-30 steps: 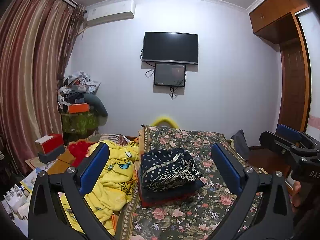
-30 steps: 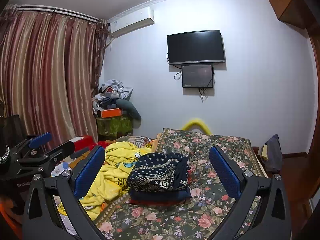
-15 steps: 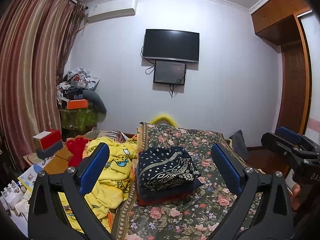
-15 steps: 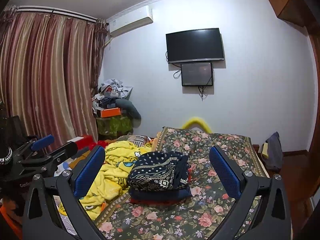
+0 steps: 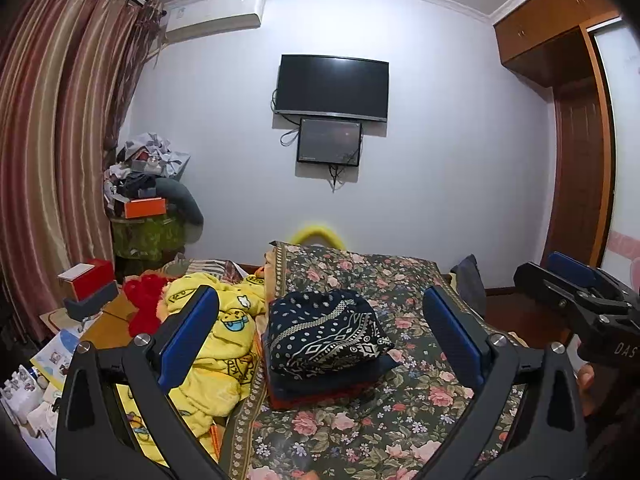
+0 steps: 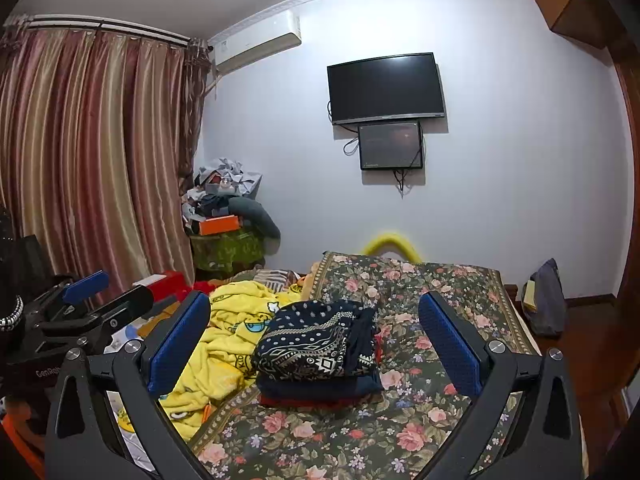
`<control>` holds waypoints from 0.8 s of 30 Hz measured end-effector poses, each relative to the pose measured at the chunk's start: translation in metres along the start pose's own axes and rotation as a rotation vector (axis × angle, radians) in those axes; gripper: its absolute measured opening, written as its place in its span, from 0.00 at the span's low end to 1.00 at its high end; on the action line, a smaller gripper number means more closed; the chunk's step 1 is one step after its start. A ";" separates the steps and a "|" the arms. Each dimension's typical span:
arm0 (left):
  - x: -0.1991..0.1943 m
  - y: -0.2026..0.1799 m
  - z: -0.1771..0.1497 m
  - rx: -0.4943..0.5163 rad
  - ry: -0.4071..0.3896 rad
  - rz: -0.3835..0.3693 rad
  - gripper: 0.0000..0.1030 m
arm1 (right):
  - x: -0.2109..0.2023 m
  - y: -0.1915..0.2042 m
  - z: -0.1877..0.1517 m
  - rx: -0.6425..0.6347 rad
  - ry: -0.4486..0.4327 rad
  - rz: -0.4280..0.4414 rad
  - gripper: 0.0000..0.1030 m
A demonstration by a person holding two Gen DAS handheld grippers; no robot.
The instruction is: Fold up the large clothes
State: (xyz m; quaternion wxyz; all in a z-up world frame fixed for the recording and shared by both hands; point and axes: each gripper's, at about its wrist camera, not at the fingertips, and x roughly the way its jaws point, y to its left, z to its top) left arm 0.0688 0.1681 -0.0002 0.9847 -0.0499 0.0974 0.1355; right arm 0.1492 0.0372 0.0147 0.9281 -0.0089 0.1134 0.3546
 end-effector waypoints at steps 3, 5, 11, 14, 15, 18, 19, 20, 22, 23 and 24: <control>0.001 0.000 0.000 -0.003 0.002 0.001 0.99 | 0.000 -0.002 -0.001 0.006 0.003 0.003 1.00; 0.001 0.000 0.000 -0.002 0.003 0.000 0.99 | 0.000 -0.003 0.000 0.009 0.004 0.003 1.00; 0.001 -0.002 -0.001 0.005 0.001 -0.009 0.99 | 0.000 -0.004 -0.001 0.007 0.000 -0.001 1.00; 0.001 -0.002 0.000 0.006 0.000 -0.014 0.99 | -0.001 -0.004 0.000 0.011 -0.002 -0.001 1.00; 0.001 -0.003 0.000 0.007 -0.001 -0.014 0.99 | -0.001 -0.005 -0.001 0.011 -0.002 0.000 1.00; 0.001 -0.004 -0.002 0.009 -0.002 -0.015 0.99 | -0.001 -0.005 0.000 0.011 -0.004 0.000 1.00; 0.001 -0.004 -0.002 0.010 0.000 -0.014 0.99 | 0.000 -0.005 0.000 0.010 -0.003 0.000 1.00; 0.002 -0.004 -0.002 0.011 0.001 -0.016 0.99 | -0.001 -0.005 0.000 0.011 -0.003 0.000 1.00; 0.003 -0.004 -0.002 0.012 0.009 -0.020 0.99 | -0.001 -0.005 -0.001 0.011 -0.003 0.000 1.00; 0.004 -0.004 -0.003 0.011 0.012 -0.018 0.99 | -0.001 -0.006 0.000 0.012 -0.003 0.001 1.00; 0.005 -0.003 -0.003 0.010 0.015 -0.017 0.99 | 0.000 -0.006 0.000 0.011 -0.002 0.002 1.00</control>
